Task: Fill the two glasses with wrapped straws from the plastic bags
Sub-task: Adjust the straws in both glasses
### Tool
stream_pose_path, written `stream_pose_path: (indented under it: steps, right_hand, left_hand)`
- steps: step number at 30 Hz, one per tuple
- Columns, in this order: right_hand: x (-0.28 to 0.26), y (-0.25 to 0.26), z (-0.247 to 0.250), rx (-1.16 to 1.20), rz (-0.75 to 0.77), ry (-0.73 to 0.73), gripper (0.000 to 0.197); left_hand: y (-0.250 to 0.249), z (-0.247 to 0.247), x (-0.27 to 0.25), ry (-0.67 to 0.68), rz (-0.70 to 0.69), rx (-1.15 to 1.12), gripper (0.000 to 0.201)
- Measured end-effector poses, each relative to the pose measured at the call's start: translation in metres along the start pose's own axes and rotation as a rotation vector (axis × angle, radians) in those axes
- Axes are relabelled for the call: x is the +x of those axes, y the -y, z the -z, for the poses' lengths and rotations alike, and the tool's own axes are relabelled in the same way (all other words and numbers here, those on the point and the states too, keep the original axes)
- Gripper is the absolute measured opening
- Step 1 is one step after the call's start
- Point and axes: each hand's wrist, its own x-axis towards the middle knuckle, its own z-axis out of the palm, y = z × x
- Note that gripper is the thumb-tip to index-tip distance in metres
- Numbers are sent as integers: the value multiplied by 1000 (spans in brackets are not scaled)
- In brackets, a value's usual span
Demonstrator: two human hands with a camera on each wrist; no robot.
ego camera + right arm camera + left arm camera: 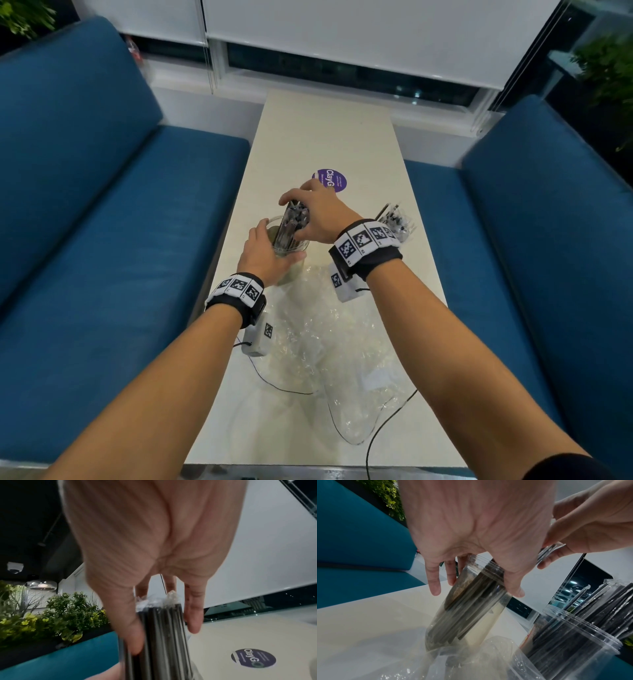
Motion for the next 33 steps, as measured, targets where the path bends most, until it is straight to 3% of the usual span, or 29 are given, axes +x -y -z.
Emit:
stream_pose_path:
  steps: [3, 9, 11, 13, 15, 17, 20, 21, 22, 25, 27, 29, 33]
  right_hand:
    - [0, 0, -4, 112, -23, -78, 54]
    - [-13, -5, 4, 106, -50, -8, 85]
    - [-27, -6, 16, 151, -34, -71, 77]
    - [-46, -7, 29, 224, -15, -173, 60]
    - [-68, -8, 37, 308, -7, -263, 40]
    - [-96, -13, 40, 373, -19, -322, 23]
    - [-143, -27, 31, 364, -65, -326, 7]
    - [-158, -33, 23, 312, -95, -292, 6]
    - [-172, -41, 11, 205, -143, -233, 14]
    - [-206, -64, -38, -220, -377, 132, 68]
    - [-223, -75, -80, -257, -486, 338, 94]
    - [-235, -86, -121, -186, -528, 414, 98]
    - [-250, -99, -159, -22, -507, 308, 71]
  left_hand:
    - [-1, 1, -1, 5, 0, 4, 118]
    - [-4, 3, -2, 26, 3, -3, 124]
    - [-6, 6, -2, 53, 9, -13, 135]
    - [-9, 10, -8, 96, 18, -48, 150]
    - [-10, 13, -18, 71, 31, -86, 153]
    - [-10, 10, -34, -92, 8, -120, 130]
    - [-3, -4, -69, -474, -170, -172, 56]
    - [-3, -11, -84, -512, -220, -191, 39]
    - [-4, -19, -97, -483, -258, -220, 29]
    - [-5, -46, -134, -267, -366, -251, 27]
    - [-4, -65, -149, -161, -429, -226, 27]
    - [-4, -83, -163, -74, -444, -208, 27]
    - [-5, -109, -182, 70, -457, -193, 23]
